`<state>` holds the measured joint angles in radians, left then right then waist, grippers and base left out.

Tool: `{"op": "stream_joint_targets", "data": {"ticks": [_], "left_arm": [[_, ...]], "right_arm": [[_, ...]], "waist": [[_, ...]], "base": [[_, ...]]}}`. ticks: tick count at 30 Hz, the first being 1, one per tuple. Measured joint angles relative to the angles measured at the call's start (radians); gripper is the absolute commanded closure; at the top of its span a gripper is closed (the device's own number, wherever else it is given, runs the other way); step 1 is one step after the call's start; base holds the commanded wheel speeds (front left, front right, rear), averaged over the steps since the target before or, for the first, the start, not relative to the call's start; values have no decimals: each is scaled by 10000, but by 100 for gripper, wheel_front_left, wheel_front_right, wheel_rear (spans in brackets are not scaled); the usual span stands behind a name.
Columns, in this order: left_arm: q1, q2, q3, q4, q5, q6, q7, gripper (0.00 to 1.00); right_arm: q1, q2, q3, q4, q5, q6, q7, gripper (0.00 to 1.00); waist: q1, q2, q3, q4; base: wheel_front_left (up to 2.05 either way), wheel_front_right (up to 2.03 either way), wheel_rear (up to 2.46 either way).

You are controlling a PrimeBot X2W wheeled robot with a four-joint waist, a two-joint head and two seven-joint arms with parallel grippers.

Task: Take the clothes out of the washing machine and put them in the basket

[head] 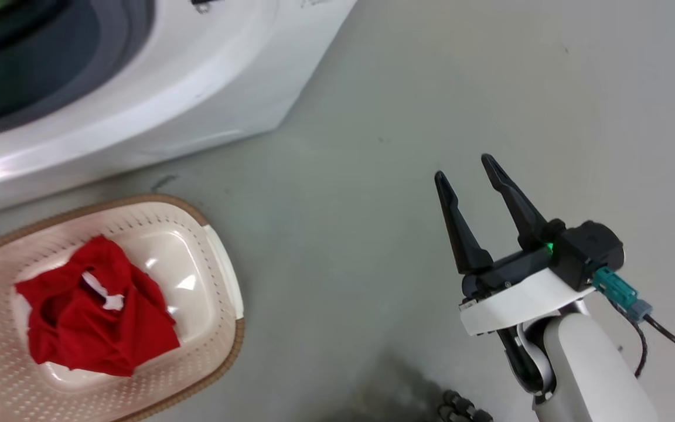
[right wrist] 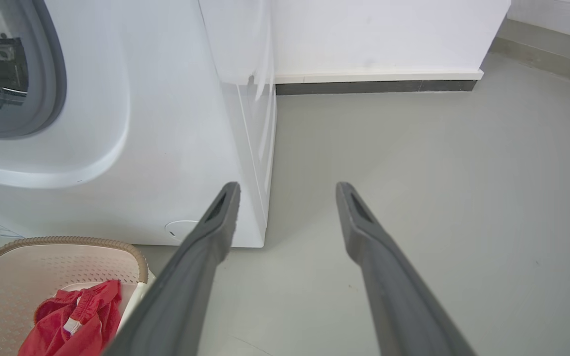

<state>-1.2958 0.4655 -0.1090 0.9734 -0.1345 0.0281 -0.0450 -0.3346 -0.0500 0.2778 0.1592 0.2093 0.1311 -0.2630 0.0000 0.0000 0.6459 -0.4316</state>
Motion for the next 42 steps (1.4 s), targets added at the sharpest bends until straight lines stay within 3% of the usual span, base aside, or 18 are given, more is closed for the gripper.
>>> {"op": "stream_joint_targets", "data": {"ticks": [7, 18, 33, 35, 38, 41, 42], "left_arm": [[1498, -767, 146, 276, -518, -31, -1613, 100], [3681, -1703, 337, -481, -1083, -207, -2148, 100], [6705, -2336, 385, -5676, -1074, -314, -2117, 100], [7378, -2362, 274, -7022, -1078, -207, -1728, 100], [7945, -2307, 255, -7998, -1076, -77, -1423, 100], [9350, -2314, 293, -9729, -1057, 322, -989, 100], [9350, -2314, 293, -9729, -1057, 322, -989, 100]], "right_arm": [[538, 2, -431, 366, -577, 0, 0, 0], [1457, 4, -1066, 105, -1072, 0, 587, 0], [2432, -2, -1486, -667, -1227, 0, 1223, 0], [2455, -2, -1503, -813, -1239, -2, 1308, 0], [2522, 0, -1507, -892, -1243, 0, 1333, 0], [2544, -2, -1499, -966, -1285, 0, 1373, 0], [2544, -2, -1499, -966, -1285, 0, 1373, 0]], "waist": [[-1, 0, -1462, 562], [-2, 0, -3635, 1596], [-4, 1, -5083, 2825], [-3, 0, -5146, 3046], [-3, 0, -5157, 3136], [-2, 0, -5061, 3201], [-2, 0, -5061, 3201]], "base": [[0, 0, 0], [0, 0, 0], [0, 0, 0], [0, 0, 0], [0, 0, 0], [0, 0, 0], [0, 0, 0]]}}
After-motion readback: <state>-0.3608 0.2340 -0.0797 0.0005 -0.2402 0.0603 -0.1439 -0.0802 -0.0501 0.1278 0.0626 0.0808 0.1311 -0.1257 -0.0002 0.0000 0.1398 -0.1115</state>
